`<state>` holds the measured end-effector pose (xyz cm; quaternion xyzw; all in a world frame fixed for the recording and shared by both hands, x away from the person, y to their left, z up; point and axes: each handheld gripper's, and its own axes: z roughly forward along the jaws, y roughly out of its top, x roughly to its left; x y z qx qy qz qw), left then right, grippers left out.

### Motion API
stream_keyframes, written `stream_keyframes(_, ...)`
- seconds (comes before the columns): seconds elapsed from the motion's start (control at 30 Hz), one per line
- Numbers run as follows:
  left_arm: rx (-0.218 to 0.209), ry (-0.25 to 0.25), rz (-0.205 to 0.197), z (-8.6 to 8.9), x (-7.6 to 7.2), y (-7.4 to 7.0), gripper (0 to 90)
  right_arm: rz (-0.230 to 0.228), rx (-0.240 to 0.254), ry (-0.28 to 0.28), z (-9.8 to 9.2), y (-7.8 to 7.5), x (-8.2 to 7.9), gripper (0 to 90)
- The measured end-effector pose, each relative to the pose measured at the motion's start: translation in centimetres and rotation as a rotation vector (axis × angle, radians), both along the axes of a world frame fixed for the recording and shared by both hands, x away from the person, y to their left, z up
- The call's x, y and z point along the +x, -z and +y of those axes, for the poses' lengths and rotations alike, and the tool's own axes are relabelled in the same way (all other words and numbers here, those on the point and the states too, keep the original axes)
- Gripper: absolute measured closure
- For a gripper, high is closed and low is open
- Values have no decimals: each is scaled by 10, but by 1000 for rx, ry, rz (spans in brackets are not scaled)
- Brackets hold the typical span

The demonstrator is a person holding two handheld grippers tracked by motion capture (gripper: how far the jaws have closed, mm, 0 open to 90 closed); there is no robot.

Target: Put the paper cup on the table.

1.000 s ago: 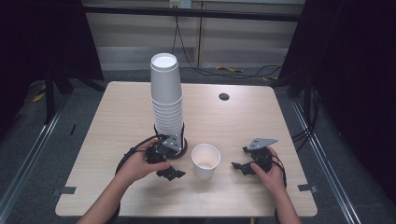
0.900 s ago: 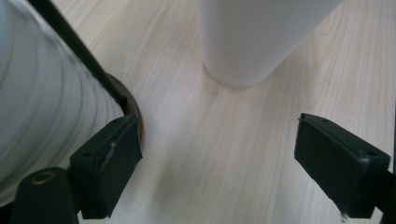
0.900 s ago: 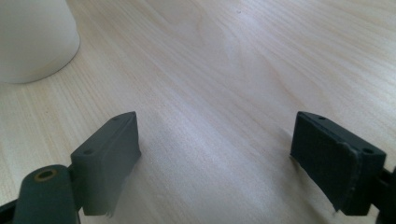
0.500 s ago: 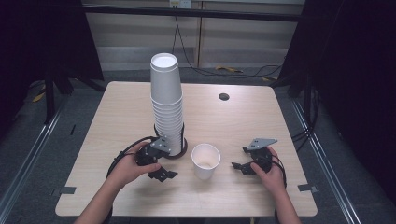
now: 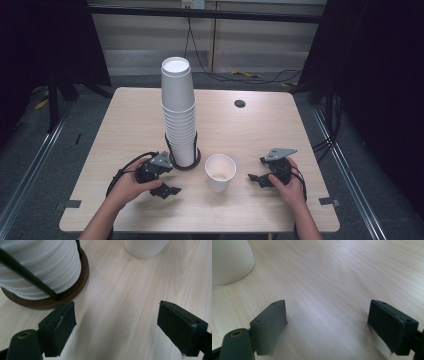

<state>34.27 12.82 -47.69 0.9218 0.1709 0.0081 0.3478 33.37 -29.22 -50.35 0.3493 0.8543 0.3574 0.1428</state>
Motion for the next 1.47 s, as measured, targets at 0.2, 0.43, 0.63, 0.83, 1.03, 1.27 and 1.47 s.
stream_keyframes(0.2, -22, -35, 2, 10, -1, 11, 152, 0, 0, 0, 0, 0, 0, 151)
stream_keyframes(0.43, -35, -67, -6, 20, -4, 22, 152, -1, 0, 0, 0, 0, 0, 151)
stream_keyframes(0.63, -54, -76, -25, 29, -5, 28, 151, -1, 0, 0, 0, 0, 0, 151)
stream_keyframes(0.83, -102, -78, -69, 34, -8, 35, 135, 0, 0, 0, 0, 0, 0, 150)
stream_keyframes(1.03, -107, -85, -101, 34, -11, 38, 121, -2, -1, -5, 0, 0, 0, 151)
stream_keyframes(1.27, -110, -89, -108, 33, -11, 38, 121, -7, -4, -3, 0, 0, -1, 145)
stream_keyframes(1.47, -110, -91, -108, 33, -12, 38, 121, -5, -3, -2, 0, 0, -1, 145)
